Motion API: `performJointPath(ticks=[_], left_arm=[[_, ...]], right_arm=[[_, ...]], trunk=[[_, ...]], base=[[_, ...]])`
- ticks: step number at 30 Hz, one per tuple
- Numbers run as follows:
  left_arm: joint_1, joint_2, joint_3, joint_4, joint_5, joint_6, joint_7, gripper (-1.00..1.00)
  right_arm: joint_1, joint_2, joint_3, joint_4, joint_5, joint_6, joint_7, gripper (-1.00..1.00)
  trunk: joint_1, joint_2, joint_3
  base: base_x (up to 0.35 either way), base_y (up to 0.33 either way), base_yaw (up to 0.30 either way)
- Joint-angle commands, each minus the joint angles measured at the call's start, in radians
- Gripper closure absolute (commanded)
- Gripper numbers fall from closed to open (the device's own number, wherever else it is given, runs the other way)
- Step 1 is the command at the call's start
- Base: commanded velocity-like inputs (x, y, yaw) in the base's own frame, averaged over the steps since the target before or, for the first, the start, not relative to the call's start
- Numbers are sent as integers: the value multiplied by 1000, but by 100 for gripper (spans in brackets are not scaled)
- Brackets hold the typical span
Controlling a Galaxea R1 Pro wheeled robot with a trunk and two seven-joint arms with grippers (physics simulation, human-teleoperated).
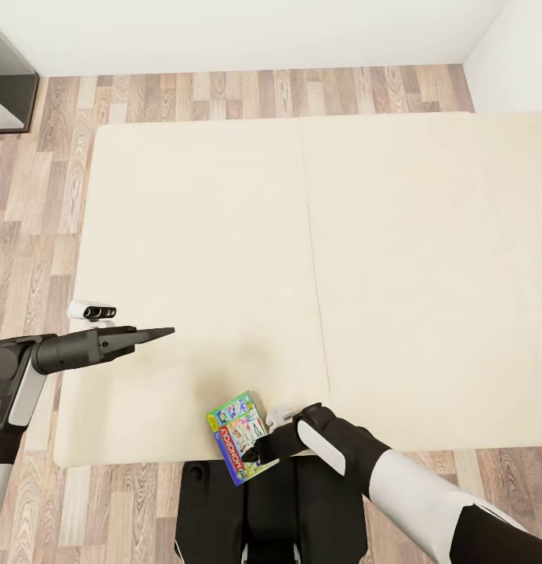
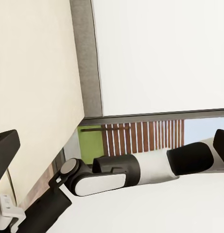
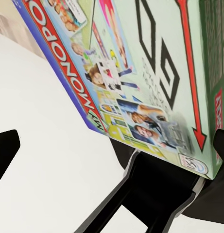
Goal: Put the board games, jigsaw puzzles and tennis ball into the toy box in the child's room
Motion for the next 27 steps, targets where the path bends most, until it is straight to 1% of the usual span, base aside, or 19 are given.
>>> performJointPath(ticks=[1, 16, 27], left_arm=[[0, 0, 0, 0, 0, 11, -4, -100], [0, 0, 0, 0, 0, 11, -4, -100], [0, 0, 1, 0, 0, 11, -4, -100]], right_arm=[[-1, 0, 2, 0, 5, 2, 6, -100], [-1, 1, 2, 0, 5, 2, 6, -100], [-1, 2, 2, 0, 5, 2, 5, -100]], trunk=[[1, -2, -1], [1, -2, -1], [1, -2, -1]], base=[[0, 0, 0], [0, 1, 0], [0, 60, 0]])
